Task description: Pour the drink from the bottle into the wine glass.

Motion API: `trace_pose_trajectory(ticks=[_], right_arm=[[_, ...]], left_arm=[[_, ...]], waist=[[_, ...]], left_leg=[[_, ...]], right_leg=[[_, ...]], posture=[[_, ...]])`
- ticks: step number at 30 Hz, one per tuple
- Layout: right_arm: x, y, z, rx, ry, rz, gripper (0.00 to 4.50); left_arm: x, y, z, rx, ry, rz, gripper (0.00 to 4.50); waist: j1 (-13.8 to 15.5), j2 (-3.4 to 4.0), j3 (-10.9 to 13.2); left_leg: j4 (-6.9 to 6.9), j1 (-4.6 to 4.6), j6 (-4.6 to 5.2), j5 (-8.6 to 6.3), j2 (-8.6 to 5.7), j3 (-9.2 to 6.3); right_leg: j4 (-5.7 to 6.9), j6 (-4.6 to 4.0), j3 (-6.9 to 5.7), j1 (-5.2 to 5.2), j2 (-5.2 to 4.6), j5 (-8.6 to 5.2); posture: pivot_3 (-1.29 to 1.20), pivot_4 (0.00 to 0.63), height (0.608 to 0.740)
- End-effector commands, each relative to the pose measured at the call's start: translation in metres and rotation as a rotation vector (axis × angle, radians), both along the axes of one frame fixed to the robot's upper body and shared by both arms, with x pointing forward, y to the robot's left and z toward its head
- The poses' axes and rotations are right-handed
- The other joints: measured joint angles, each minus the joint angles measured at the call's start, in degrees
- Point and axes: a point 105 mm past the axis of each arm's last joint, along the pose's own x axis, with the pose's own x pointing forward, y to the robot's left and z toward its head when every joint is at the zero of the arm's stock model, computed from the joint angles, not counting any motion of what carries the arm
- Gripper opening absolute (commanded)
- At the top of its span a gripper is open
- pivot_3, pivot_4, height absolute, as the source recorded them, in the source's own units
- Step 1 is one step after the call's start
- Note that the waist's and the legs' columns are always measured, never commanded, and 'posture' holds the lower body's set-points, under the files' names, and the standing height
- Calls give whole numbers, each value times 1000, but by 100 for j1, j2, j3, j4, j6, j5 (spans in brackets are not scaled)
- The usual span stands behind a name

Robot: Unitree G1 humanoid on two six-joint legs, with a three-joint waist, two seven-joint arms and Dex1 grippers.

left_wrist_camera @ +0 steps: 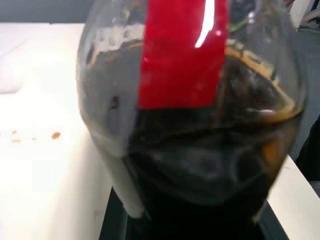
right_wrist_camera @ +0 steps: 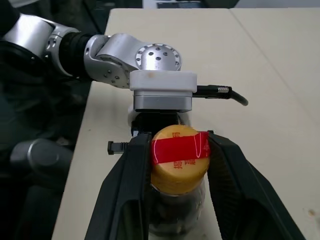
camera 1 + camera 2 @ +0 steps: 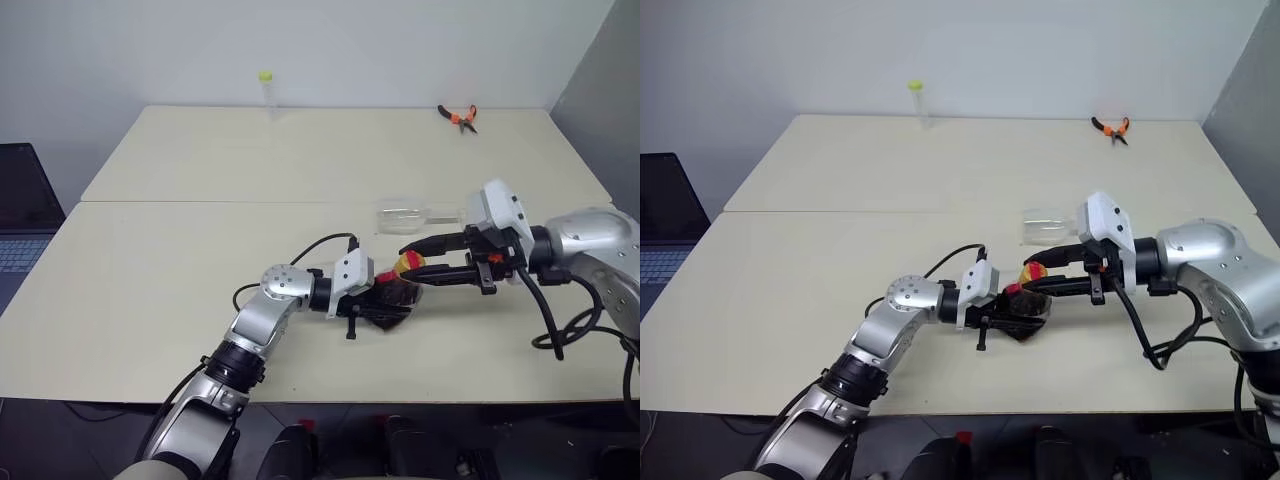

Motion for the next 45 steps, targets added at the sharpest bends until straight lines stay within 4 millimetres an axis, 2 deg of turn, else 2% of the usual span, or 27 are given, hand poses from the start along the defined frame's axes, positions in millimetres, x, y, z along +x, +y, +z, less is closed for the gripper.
trace_pose_trajectory(ticks=[1, 4, 8, 13, 14, 18, 21, 25, 29, 34, 36, 45], right_arm=[[10, -17, 5, -9, 8, -120, 1250], [0, -13, 3, 16, 46, -118, 1250], [-2, -7, 12, 134, -8, -206, 2630], [-19, -3, 24, 294, -75, -327, 4350], [-23, -3, 26, 330, -100, -365, 4500], [-36, -1, 29, 446, -170, -522, 4500], [-43, 11, 25, 475, -193, -570, 4500], [-27, 16, 20, 478, -255, -687, 4500], [-19, 19, 11, 419, -290, -694, 4500], [-13, 13, 4, 392, -300, -721, 4500], [-13, 4, 5, 398, -296, -743, 4500], [-27, -15, 3, 412, -234, -752, 4500]], left_arm=[[-8, 0, 31, -106, -87, -50, 737], [-5, 0, 30, -102, -90, -39, 737], [1, -2, 28, -101, -90, -20, 736], [12, -2, 30, -116, -113, 28, 733], [14, -2, 30, -119, -115, 39, 722], [18, -1, 28, -116, -118, 52, 720], [19, -1, 26, -112, -116, 53, 720], [21, -4, 24, -110, -113, 53, 720], [21, -5, 23, -113, -114, 53, 720], [22, -6, 23, -115, -118, 53, 720], [22, -6, 23, -114, -118, 56, 720], [23, -4, 22, -110, -118, 64, 720]], waist=[[11, 0, 0], [37, 0, 0], [61, -2, 0], [89, 0, 0], [102, 0, 0], [108, 0, 0], [107, 0, 0], [96, 2, -1], [78, 1, -1], [51, 1, -1], [50, 1, -1], [16, 1, -1]], left_leg=[[0, -1, -1, 0, 0, -2], [3, -7, -2, 1, -3, -3], [4, -9, -2, 1, -1, -4], [2, -7, -3, 1, -1, -7], [2, -8, -3, 1, -2, -6], [0, -8, -3, 1, -2, -5], [2, -5, -3, 1, -2, -3], [2, 1, -3, 1, -1, -4], [2, -1, -9, 5, -4, -2], [1, -1, -5, 3, -4, -2], [0, -1, -4, 2, -4, -4], [-1, 0, -2, 1, -2, -4]], right_leg=[[-1, 0, -1, 0, -2, 0], [-4, 0, -2, -1, -7, 0], [-6, 0, -2, -1, -22, 0], [4, 0, -3, -5, -24, 0], [3, 0, -2, -5, -24, 1], [1, 0, -1, -4, -24, 0], [6, 0, 2, -4, -11, 0], [10, 0, 1, -2, 2, 0], [6, 1, 2, -2, 1, 0], [4, 1, 2, -2, 1, 0], [5, 0, 0, -2, 2, 0], [5, 0, 0, 0, 3, 0]], posture=[[0, 150, 740], [0, 150, 740], [0, 150, 740], [0, 150, 740], [0, 150, 740], [0, 150, 740], [0, 150, 740], [0, 150, 740], [0, 150, 740], [0, 150, 740], [0, 150, 740], [0, 150, 740]])
